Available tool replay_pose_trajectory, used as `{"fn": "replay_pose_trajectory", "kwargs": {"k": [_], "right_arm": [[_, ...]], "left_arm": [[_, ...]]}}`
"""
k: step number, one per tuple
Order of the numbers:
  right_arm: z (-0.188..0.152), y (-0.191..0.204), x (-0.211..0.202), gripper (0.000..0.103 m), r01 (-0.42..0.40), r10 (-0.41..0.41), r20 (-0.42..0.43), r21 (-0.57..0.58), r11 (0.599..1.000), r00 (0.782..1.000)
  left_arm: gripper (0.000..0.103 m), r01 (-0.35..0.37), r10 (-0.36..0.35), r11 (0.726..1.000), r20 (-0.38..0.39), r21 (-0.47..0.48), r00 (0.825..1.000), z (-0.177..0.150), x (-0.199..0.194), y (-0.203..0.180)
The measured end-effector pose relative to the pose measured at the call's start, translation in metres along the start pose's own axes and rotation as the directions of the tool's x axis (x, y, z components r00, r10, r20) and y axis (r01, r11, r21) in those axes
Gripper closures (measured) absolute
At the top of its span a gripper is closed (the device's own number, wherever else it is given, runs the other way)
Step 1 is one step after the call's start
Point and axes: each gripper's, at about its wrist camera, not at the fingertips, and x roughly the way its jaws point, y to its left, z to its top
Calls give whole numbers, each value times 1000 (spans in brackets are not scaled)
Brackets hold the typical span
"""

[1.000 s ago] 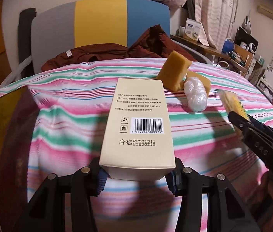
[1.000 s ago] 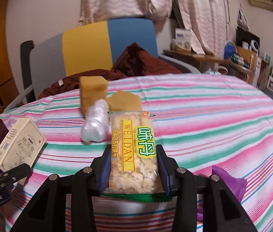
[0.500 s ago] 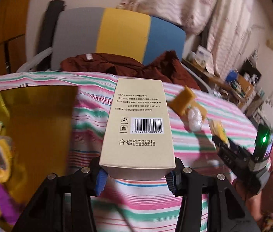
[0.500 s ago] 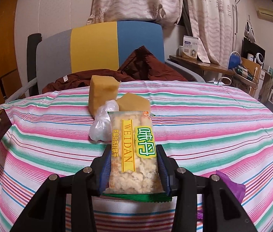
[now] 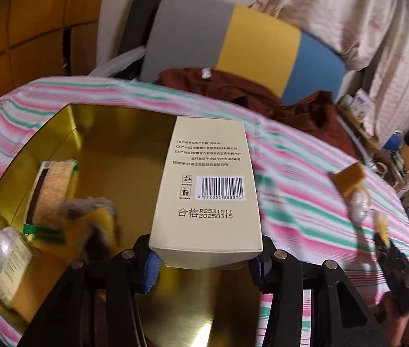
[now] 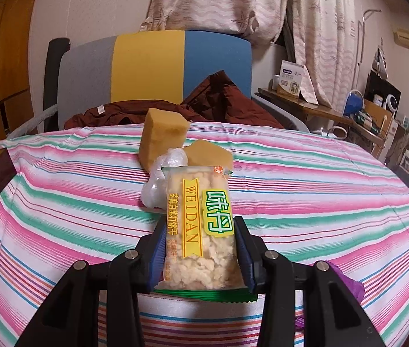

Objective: Organize objects
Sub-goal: 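Carry the beige box and WEIDAN bag into the gold tray and release both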

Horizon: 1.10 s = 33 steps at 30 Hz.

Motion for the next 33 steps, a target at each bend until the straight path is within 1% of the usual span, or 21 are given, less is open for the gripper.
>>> {"fn": "replay_pose_trajectory", "kwargs": {"k": [3,5,8,12,13,14,15,17,18,20,21,22,24,26,28,30,33], "right_arm": [[1,9,-5,59,5,-4,18,-40,999,1000],[1,17,-9,60,9,-6,31,-79,997,999],[3,29,-17,60,-15,19,32,-110,994,999],[10,45,-38,60,-120,123,46,-56,991,991],[13,54,-45,60,-164,166,49,-39,986,985],[15,60,-49,60,-193,195,49,-32,981,980],[17,66,-53,60,-222,224,49,-28,975,973],[21,83,-62,60,-294,295,48,-25,956,954],[22,91,-65,60,-320,321,46,-27,947,946],[25,111,-71,60,-386,387,27,-33,922,922],[26,119,-73,60,-411,412,19,-35,911,911],[26,130,-76,60,-443,443,8,-38,896,896],[27,146,-79,60,-484,484,-8,-42,874,875],[29,167,-82,60,-538,536,-38,-47,842,843],[29,188,-87,60,-580,577,-61,-63,812,815],[29,210,-90,60,-609,602,-89,-94,788,793],[27,238,-90,60,-634,619,-136,-142,760,773]], "left_arm": [[53,-31,30,999,-39,-29,999,7,10,17],[53,-53,50,998,-48,-47,998,11,14,26],[53,-91,88,995,-67,-41,994,20,21,36],[52,-118,111,990,-93,-72,989,28,31,50],[51,-119,111,990,-96,-79,989,30,32,52],[46,-117,108,990,-99,-83,989,31,32,54],[43,-107,98,990,-91,-91,991,31,30,56],[30,-68,62,992,-57,-107,996,30,21,57],[26,-52,48,992,-40,-111,998,29,17,57],[16,-14,14,993,2,-113,1000,24,5,58],[14,17,-13,993,32,-118,999,21,-4,59],[12,41,-34,992,55,-124,998,18,-10,60],[6,103,-89,984,105,-143,991,12,-28,64],[2,143,-119,976,151,-162,981,10,-42,70],[0,154,-117,971,198,-185,973,9,-55,79],[0,145,-92,965,236,-218,967,10,-67,90],[0,109,-34,956,265,-273,964,8,-81,108]]}}
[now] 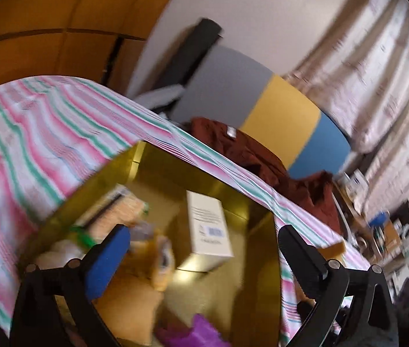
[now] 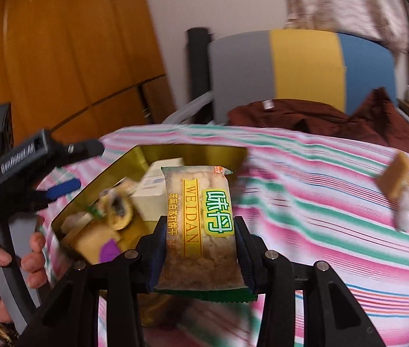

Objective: Organize objects
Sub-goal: 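Carry the beige box and WEIDAN bag into the gold tray and release both, then move the right tool to the purple sachet and grasp it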

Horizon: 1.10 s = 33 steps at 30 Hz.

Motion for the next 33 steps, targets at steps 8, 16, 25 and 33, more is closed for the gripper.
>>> {"fn": "replay_pose_trajectory", "kwargs": {"k": [8,16,25,33], "right_arm": [[-6,32,47,59,-39,36,-137,-23,999,990],[-5,33,39,58,-10,9,-122,-8,1000,993],[-5,18,19,56,-3,7,-80,52,999,997],[-5,-6,1,56,32,-27,-52,94,995,998]], "left_arm": [[0,-104,104,993,7,-49,995,0,-10,36],[0,-123,121,989,-30,-80,992,-9,-6,47],[0,-107,108,994,-50,14,993,-24,-3,22],[0,-57,67,991,-86,119,994,-38,0,-7]]}}
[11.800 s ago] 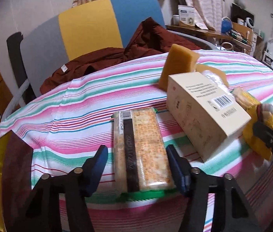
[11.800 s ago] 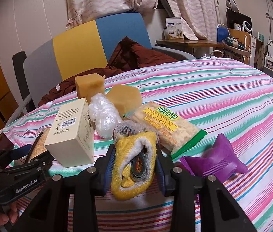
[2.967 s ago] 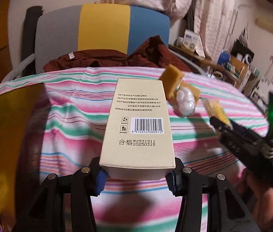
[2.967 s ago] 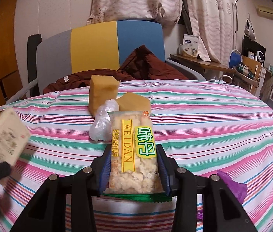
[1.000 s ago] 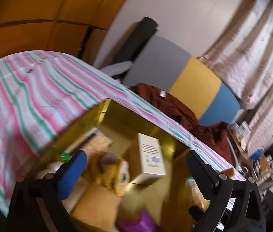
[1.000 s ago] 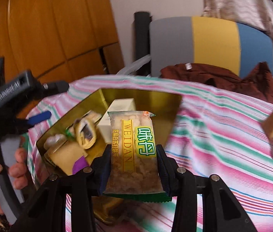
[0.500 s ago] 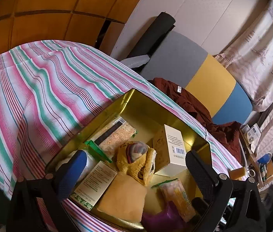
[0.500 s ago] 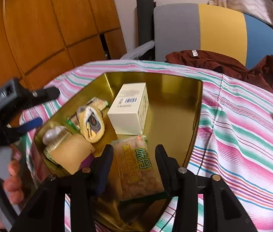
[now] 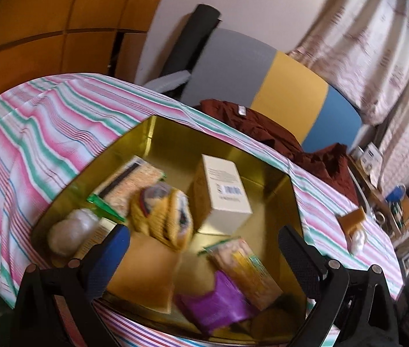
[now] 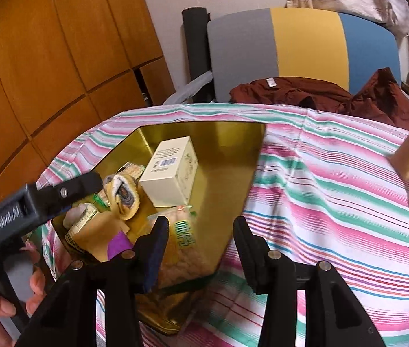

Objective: Organize objects
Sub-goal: 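Move the right tool to the purple sachet and grasp it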

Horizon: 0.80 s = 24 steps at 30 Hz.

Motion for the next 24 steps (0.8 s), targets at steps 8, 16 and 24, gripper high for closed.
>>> {"fn": "replay_pose_trajectory", "kwargs": {"k": [8,16,24], "right_arm": [[-6,-62,-24,56,110,-113,16,129,986,994],[-21,-122,-38,56,227,-232,-17,283,932,973],[-37,-169,-55,56,333,-338,-53,370,867,940]], "left_arm": [[0,60,-57,991,-29,116,998,-13,-1,-37],[0,129,-109,967,-97,222,989,-33,5,-81],[0,181,-143,939,-148,292,979,-50,6,-112]]}}
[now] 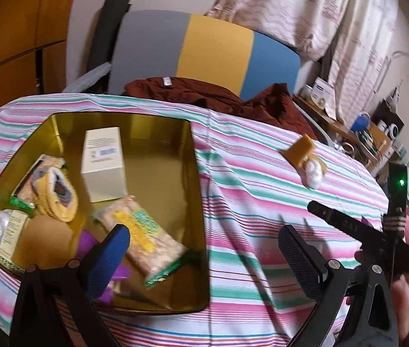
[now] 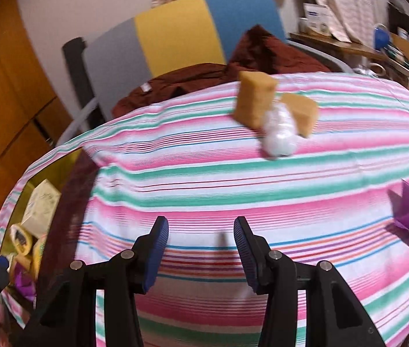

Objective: Organize objects
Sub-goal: 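Move the right tool to the purple sachet and grasp it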

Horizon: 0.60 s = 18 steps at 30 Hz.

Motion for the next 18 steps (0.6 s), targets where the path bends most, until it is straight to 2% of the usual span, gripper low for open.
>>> {"fn": "replay_pose_trajectory", "kwargs": {"k": [5,14,18], "right_arm": [[1,-24,-6,55,58,-59,20,20,998,998],[-4,-66,-15,55,116,-120,35,102,988,992],[-4,-91,-32,55,198,-212,95,142,970,973]], "left_arm": [[0,20,-19,999,-27,42,999,-4,5,-19],[0,62,-54,991,-74,122,996,-13,15,-53],[0,86,-71,983,-94,165,993,-19,17,-68]]}}
